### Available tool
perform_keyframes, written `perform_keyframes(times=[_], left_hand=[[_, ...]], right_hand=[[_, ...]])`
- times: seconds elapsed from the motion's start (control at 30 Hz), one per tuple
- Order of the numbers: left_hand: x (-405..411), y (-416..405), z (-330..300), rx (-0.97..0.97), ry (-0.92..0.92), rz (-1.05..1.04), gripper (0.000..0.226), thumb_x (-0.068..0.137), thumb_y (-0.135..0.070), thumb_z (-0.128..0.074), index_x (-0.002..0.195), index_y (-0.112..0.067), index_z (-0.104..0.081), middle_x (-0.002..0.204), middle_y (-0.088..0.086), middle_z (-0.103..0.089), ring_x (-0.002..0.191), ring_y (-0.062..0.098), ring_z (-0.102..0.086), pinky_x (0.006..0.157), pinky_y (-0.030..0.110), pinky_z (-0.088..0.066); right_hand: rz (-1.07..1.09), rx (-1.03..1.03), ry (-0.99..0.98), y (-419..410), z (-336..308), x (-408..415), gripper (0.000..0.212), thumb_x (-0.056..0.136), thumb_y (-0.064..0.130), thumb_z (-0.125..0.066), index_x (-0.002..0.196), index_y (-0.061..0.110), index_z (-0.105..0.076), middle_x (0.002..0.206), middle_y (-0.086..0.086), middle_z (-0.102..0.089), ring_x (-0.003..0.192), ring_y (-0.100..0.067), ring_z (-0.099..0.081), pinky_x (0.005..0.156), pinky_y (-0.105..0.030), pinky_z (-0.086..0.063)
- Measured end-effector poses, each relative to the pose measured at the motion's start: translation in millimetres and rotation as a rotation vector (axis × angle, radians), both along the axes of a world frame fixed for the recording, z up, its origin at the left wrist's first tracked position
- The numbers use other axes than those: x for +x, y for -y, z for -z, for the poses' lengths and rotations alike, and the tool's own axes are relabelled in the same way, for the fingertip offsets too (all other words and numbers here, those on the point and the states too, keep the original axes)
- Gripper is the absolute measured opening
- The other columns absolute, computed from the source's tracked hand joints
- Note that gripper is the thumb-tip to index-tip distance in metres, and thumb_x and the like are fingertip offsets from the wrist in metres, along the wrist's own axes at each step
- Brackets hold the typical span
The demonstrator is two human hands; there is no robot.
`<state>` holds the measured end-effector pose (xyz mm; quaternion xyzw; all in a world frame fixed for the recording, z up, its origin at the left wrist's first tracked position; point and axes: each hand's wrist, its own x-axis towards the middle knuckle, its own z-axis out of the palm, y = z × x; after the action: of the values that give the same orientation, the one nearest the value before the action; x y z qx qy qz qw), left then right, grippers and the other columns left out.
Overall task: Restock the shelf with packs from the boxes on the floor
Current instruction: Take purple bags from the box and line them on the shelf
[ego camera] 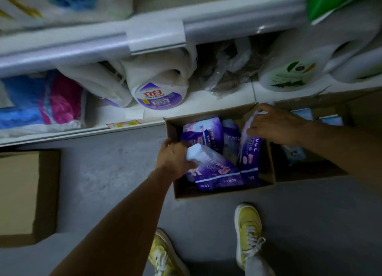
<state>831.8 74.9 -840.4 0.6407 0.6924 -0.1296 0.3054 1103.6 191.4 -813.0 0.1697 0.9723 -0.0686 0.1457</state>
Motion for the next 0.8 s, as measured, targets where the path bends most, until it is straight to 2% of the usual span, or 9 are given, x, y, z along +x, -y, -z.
perform_keyframes(times=[0.07,0.2,0.27,0.33,0.4,0.53,0.63,0.73,0.8], left_hand=[[-11.1,13.8,-31.2,-0.038,0.046,-0.164,0.052,0.083,-0.046,-0.072,0.125,-0.019,-0.060,0.124,0.006,-0.066,0.118,0.024,-0.058,0.105,0.029,-0.032],[-39.1,46.3,-89.3,-0.019,0.187,-0.672,0.045,0.081,-0.038,-0.077,0.116,-0.012,-0.064,0.111,0.010,-0.069,0.095,0.027,-0.064,0.074,0.028,-0.044],[-51.9,61.3,-115.4,0.020,0.278,-0.893,0.038,0.081,-0.034,-0.079,0.108,-0.010,-0.067,0.104,0.012,-0.071,0.082,0.023,-0.064,0.067,0.028,-0.047],[-60.2,74.6,-149.6,0.079,0.367,-1.063,0.024,0.080,-0.027,-0.081,0.091,-0.012,-0.067,0.094,0.013,-0.072,0.073,0.023,-0.065,0.064,0.030,-0.053],[-64.1,86.7,-178.7,0.148,0.428,-1.181,0.020,0.077,-0.022,-0.083,0.079,-0.014,-0.065,0.088,0.017,-0.073,0.066,0.025,-0.066,0.064,0.035,-0.057],[-62.1,107.1,-241.9,0.280,0.585,-1.411,0.018,0.079,-0.019,-0.081,0.081,-0.012,-0.065,0.083,0.018,-0.072,0.060,0.025,-0.066,0.043,0.026,-0.050],[-57.9,123.9,-293.3,0.401,0.705,-1.540,0.019,0.082,-0.019,-0.079,0.086,-0.007,-0.065,0.076,0.014,-0.069,0.054,0.022,-0.061,0.033,0.020,-0.042],[-52.8,141.6,-346.6,0.550,0.795,-1.623,0.015,0.085,-0.018,-0.076,0.082,-0.009,-0.065,0.075,0.010,-0.068,0.053,0.018,-0.060,0.037,0.020,-0.044],[-54.0,147.0,-375.0,0.688,0.846,-1.679,0.011,0.086,-0.019,-0.074,0.085,-0.011,-0.066,0.085,0.013,-0.072,0.067,0.021,-0.066,0.054,0.026,-0.052]], right_hand=[[0.195,-0.057,0.046,2.7,-33.2,-0.4,0.030,0.068,0.027,-0.082,0.093,0.026,-0.067,0.098,0.002,-0.069,0.092,-0.027,-0.062,0.087,-0.036,-0.037],[0.631,-0.199,-0.043,11.9,-83.4,10.4,0.030,0.078,0.026,-0.073,0.103,0.035,-0.059,0.094,-0.006,-0.068,0.082,-0.033,-0.061,0.074,-0.040,-0.048],[0.853,-0.306,-0.022,15.5,-109.3,9.0,0.048,0.084,0.023,-0.071,0.130,0.023,-0.056,0.116,-0.017,-0.065,0.102,-0.037,-0.060,0.086,-0.042,-0.048],[1.015,-0.438,-0.116,18.3,-138.9,1.4,0.049,0.080,0.020,-0.076,0.125,0.013,-0.059,0.118,-0.018,-0.064,0.106,-0.036,-0.060,0.089,-0.042,-0.048],[1.074,-0.555,-0.249,23.3,-169.1,-11.6,0.037,0.075,0.008,-0.080,0.109,0.010,-0.066,0.105,-0.016,-0.069,0.097,-0.031,-0.064,0.085,-0.041,-0.050],[1.138,-0.788,-0.450,30.3,-235.6,-38.8,0.027,0.074,-0.006,-0.077,0.093,0.010,-0.067,0.091,-0.008,-0.070,0.083,-0.019,-0.064,0.076,-0.032,-0.051],[1.141,-0.976,-0.592,40.9,-286.7,-63.3,0.028,0.076,-0.009,-0.073,0.099,0.006,-0.069,0.094,-0.010,-0.071,0.073,-0.011,-0.067,0.075,-0.032,-0.057],[1.119,-1.021,-0.688,57.5,-344.6,-92.7,0.030,0.078,-0.009,-0.071,0.106,0.003,-0.068,0.100,-0.013,-0.070,0.065,-0.008,-0.067,0.064,-0.022,-0.057],[1.090,-0.994,-0.739,66.7,-380.8,-112.9,0.024,0.079,-0.008,-0.071,0.094,0.011,-0.069,0.095,-0.011,-0.071,0.061,-0.006,-0.066,0.061,-0.019,-0.055]])
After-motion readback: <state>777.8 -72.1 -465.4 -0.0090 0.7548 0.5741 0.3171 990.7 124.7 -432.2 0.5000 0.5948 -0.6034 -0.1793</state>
